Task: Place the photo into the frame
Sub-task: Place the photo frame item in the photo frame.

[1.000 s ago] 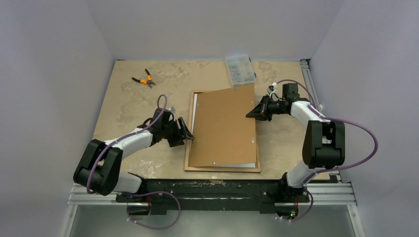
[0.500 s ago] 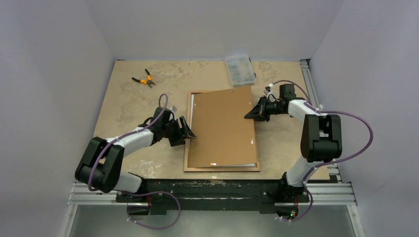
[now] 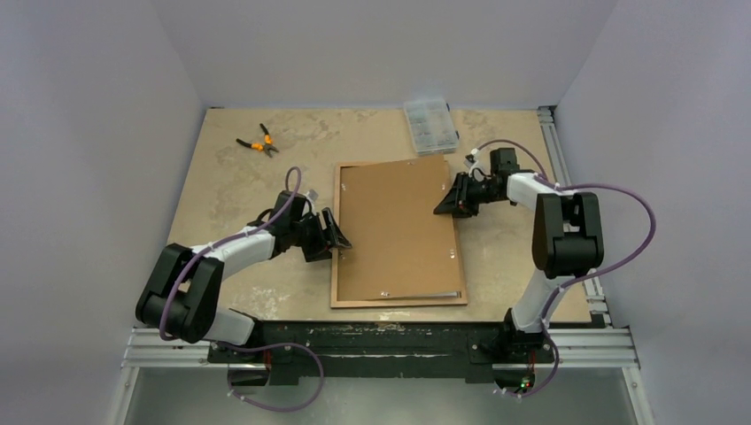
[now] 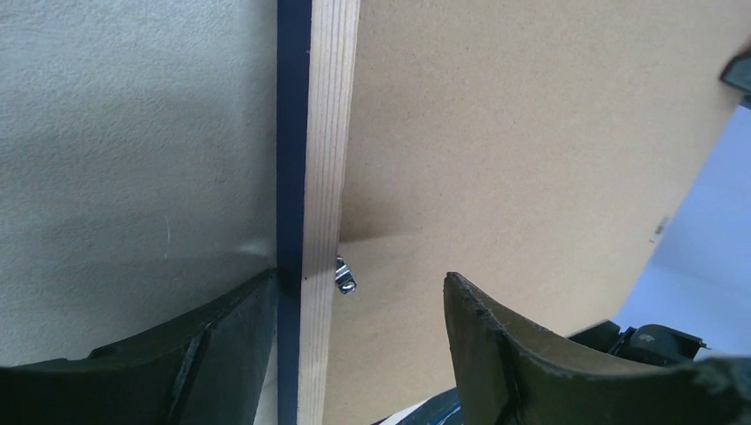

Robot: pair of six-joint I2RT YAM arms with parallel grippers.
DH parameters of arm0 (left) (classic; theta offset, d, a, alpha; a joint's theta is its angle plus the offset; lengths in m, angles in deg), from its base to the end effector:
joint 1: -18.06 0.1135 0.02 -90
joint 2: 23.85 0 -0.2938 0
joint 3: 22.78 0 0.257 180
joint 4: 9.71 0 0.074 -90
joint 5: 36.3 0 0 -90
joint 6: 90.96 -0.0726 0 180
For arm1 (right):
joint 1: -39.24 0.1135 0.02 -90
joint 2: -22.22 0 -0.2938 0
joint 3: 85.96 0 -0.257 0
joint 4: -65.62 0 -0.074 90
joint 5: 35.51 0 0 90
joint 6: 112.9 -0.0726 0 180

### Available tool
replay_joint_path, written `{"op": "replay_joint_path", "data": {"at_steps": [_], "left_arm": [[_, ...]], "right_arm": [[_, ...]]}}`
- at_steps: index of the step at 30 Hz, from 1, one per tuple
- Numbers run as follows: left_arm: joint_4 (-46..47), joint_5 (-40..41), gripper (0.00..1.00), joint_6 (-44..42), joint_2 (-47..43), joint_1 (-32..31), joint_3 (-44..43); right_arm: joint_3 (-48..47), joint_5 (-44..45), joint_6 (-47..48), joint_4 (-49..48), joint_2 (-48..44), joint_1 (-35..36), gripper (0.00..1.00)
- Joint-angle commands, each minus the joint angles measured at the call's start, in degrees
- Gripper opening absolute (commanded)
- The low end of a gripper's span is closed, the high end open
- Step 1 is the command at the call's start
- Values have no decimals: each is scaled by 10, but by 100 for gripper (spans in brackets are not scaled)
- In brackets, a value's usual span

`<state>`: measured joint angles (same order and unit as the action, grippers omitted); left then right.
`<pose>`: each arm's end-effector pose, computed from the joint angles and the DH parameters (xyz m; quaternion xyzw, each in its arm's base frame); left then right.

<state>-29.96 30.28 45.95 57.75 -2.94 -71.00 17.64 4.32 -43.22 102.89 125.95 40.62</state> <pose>0.2465 -0.1255 0.1495 -0.1468 0.9208 -0.3306 0.1458 0.3683 0.0646 0.1721 0.0534 0.8868 0.4437 0.1177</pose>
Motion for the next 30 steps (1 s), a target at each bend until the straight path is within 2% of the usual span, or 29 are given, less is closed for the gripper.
{"op": "replay_joint_path", "data": {"at_steps": [1,4,7,15,22,30], "left_arm": [[-7,17,67,-24,23,-4,1],[-12,20,67,-26,23,-3,-1],[-11,20,67,-25,24,-3,-1],[-13,21,67,-26,25,-4,-1],[-24,26,67,-30,23,-4,-3],[-34,32,67,-31,16,-4,-5]], "right_arm": [[5,59,41,65,15,38,33],[4,84,38,66,5,40,48],[-4,103,38,73,3,44,57],[-31,184,43,107,-1,70,68],[-57,296,48,157,-21,94,97],[-72,369,42,185,-51,100,98]]}}
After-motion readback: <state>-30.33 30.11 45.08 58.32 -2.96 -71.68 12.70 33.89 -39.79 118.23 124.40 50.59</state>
